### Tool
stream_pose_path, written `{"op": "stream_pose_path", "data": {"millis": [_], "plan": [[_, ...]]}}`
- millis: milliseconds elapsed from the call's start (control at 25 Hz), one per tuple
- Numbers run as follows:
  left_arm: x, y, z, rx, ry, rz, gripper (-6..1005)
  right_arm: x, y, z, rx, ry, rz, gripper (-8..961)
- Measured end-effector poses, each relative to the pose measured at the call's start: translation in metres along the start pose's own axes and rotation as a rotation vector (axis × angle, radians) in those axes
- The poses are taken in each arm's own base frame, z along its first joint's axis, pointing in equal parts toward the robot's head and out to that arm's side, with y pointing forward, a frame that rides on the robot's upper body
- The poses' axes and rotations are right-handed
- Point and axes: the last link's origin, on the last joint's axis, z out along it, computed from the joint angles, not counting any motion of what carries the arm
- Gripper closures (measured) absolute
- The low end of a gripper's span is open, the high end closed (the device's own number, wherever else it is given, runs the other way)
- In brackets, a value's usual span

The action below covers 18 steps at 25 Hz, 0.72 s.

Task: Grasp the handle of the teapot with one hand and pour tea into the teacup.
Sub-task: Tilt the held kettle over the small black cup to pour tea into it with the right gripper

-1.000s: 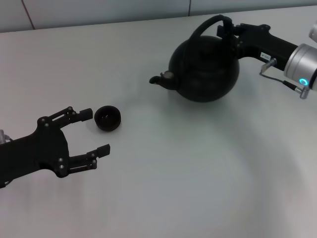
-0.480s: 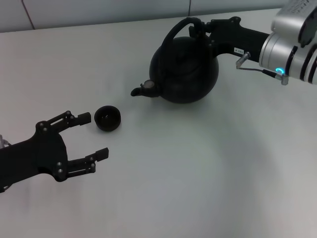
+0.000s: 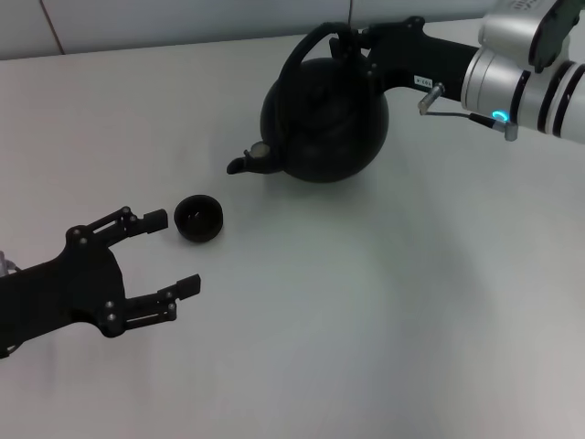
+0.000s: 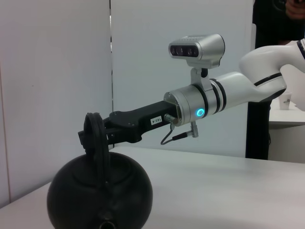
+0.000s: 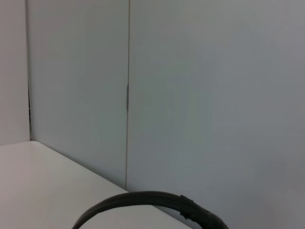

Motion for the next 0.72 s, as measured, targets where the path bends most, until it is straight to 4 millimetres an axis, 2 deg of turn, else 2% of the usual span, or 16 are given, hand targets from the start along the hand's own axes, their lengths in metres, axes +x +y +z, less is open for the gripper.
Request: {"op": "stream_pose_path", "data": {"millis": [720], "plan": [[-0.003,0.004,-0.002,0.002,0.003,-0.009,140,-0.018,0.01,0.026,-0.055,0.021,-0.087,821]]}}
